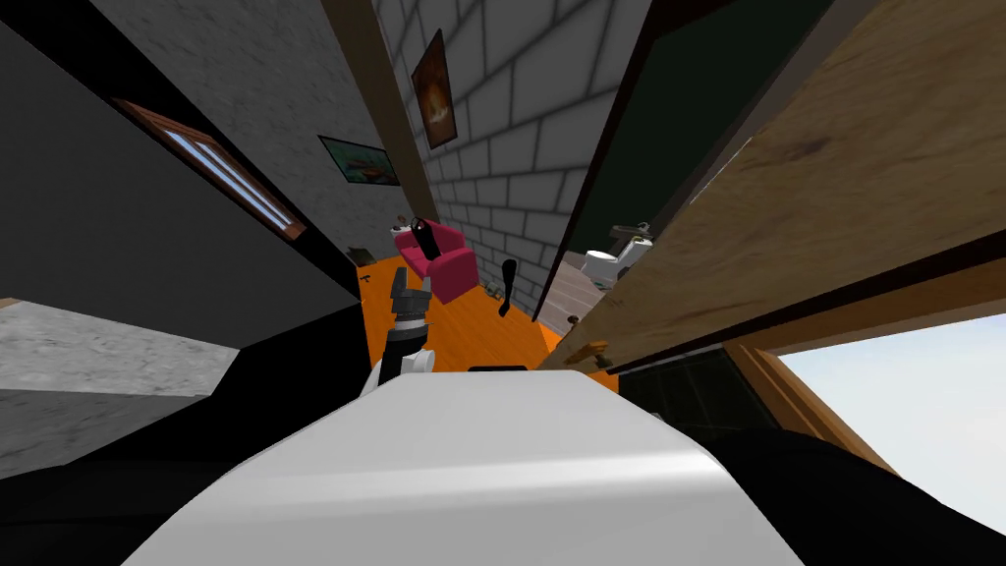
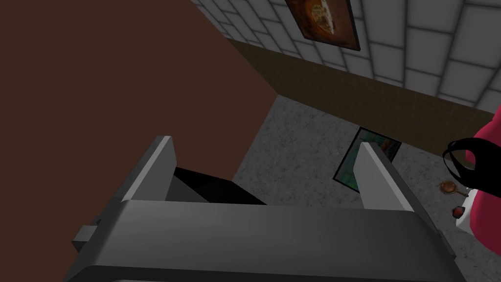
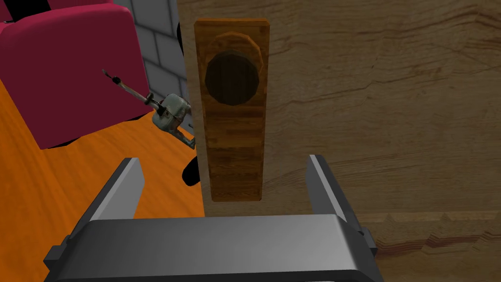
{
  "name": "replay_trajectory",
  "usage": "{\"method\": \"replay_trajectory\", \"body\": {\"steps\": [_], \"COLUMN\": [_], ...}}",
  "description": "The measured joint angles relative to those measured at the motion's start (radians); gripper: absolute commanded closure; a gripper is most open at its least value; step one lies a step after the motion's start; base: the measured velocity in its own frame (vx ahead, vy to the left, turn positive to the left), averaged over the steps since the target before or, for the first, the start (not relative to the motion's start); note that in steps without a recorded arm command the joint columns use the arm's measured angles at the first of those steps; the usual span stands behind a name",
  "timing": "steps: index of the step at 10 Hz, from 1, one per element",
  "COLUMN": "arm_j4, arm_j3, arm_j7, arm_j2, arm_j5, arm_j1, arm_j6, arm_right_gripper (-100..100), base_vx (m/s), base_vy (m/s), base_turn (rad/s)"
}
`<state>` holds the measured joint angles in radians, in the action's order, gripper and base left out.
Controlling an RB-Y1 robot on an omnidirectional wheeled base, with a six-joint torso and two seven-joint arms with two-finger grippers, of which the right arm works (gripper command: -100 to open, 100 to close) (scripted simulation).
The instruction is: Pull the door open
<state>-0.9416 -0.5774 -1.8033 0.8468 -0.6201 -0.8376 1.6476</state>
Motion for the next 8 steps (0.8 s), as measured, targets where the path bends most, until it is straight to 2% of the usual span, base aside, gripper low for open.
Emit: {"method": "replay_trajectory", "body": {"steps": [1, 3, 5, 6, 8], "arm_j4": [-0.003, -0.006, 0.005, 0.005, 0.004], "arm_j3": [0.002, 0.007, 0.011, 0.011, 0.013], "arm_j7": [-0.002, -0.009, -0.022, -0.024, -0.022], "arm_j2": [0.003, 0.01, 0.015, 0.015, 0.016], "arm_j5": [-0.004, -0.015, -0.025, -0.025, -0.025], "arm_j1": [-0.002, -0.006, -0.002, -0.002, 0.0], "arm_j6": [-0.013, -0.022, -0.011, -0.009, -0.01], "arm_right_gripper": [-100, -100, -100, 100, 100], "base_vx": [0.216, 0.227, 0.192, -0.016, -0.039], "base_vy": [0.045, 0.041, 0.043, -0.004, -0.012], "base_turn": [0.03, 0.052, 0.02, -0.003, 0.014]}}
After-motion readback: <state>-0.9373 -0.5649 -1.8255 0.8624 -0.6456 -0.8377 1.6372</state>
